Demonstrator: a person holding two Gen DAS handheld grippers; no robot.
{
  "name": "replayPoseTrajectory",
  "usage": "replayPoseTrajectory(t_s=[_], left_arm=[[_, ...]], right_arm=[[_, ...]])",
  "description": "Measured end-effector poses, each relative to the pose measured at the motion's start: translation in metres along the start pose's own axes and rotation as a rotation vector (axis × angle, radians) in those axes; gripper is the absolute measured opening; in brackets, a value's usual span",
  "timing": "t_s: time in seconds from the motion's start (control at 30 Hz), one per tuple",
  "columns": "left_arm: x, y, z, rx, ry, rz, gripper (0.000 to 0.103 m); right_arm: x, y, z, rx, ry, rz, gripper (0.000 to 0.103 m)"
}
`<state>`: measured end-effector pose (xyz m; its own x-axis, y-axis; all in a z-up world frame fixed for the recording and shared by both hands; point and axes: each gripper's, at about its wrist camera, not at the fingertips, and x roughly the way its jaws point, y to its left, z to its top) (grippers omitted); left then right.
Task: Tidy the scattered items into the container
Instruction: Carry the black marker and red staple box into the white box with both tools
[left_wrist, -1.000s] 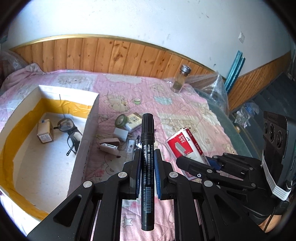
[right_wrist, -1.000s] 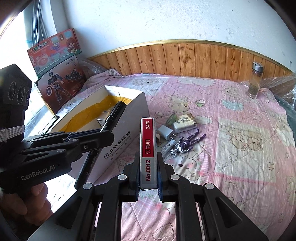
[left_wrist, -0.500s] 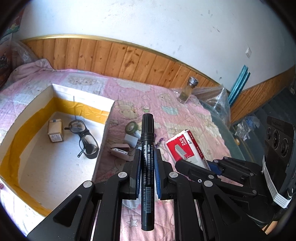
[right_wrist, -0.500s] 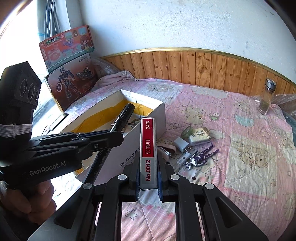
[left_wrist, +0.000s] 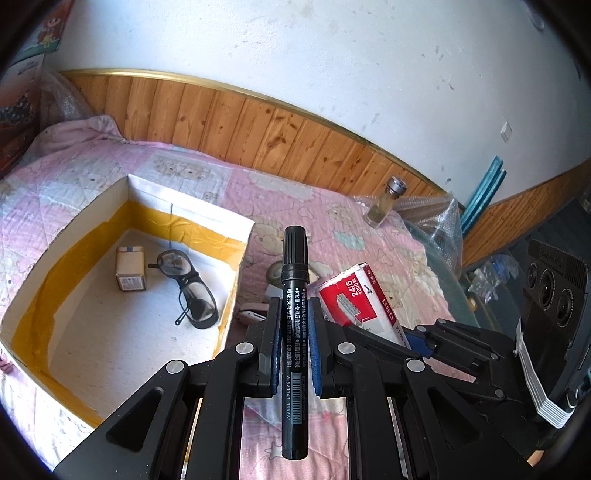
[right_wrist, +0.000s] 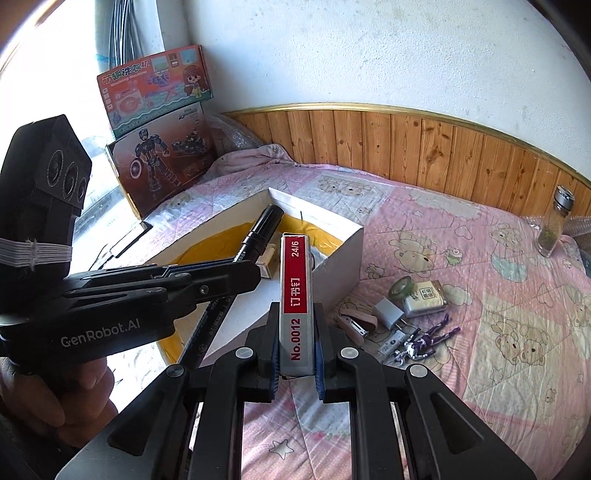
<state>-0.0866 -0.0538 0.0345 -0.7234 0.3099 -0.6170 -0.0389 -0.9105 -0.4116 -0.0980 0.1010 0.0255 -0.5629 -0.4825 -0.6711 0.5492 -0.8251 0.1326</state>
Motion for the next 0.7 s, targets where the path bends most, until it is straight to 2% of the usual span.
replayPoseTrajectory(t_s=[0.7], left_arm=[[-0.011, 0.049, 0.021, -0.086, -0.022, 0.025, 0.013]], right_arm=[[0.034, 0.034, 0.035, -0.077, 0.015, 0.068, 0.015]])
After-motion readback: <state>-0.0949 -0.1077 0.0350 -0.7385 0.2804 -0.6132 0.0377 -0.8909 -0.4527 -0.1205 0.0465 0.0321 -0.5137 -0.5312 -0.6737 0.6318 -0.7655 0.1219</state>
